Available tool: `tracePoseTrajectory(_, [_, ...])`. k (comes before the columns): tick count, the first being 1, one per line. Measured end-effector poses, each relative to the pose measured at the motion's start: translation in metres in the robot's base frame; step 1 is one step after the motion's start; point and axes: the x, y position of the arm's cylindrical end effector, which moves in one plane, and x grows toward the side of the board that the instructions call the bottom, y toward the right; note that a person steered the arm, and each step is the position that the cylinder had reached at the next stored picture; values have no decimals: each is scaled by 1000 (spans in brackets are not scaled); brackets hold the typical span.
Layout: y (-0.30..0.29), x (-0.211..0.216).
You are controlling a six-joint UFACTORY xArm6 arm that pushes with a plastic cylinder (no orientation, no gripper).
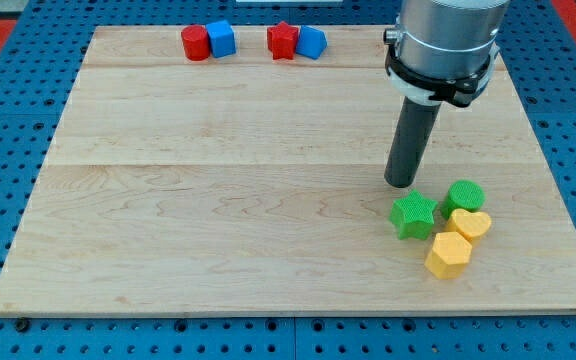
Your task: Move the yellow heart and green star to the bottom center of the board
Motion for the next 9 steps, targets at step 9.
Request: tracePoseTrajectory(9, [-91,9])
